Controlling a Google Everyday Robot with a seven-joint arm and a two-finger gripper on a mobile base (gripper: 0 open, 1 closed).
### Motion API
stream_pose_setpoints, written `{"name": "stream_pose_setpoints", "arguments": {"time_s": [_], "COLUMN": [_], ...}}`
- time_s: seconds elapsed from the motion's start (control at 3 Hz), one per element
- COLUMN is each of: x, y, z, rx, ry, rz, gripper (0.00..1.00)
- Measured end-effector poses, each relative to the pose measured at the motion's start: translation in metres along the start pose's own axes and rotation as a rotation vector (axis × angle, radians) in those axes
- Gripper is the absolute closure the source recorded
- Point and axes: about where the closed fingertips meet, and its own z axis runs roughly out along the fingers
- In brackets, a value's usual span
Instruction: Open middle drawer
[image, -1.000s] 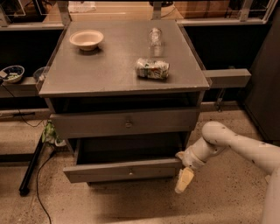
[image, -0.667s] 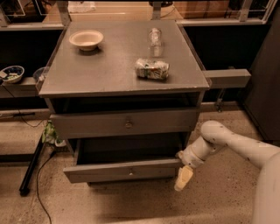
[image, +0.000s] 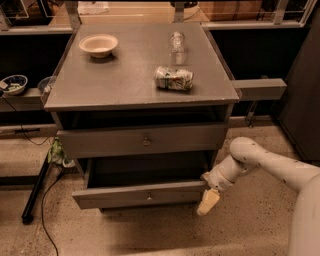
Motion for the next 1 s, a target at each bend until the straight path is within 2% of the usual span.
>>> {"name": "stream_pose_setpoints", "arguments": {"time_s": [1.0], "x": [0.0000], "y": [0.0000], "z": [0.0001], "rx": [0.000], "ry": [0.000], "rz": [0.000], "gripper": [0.89]}}
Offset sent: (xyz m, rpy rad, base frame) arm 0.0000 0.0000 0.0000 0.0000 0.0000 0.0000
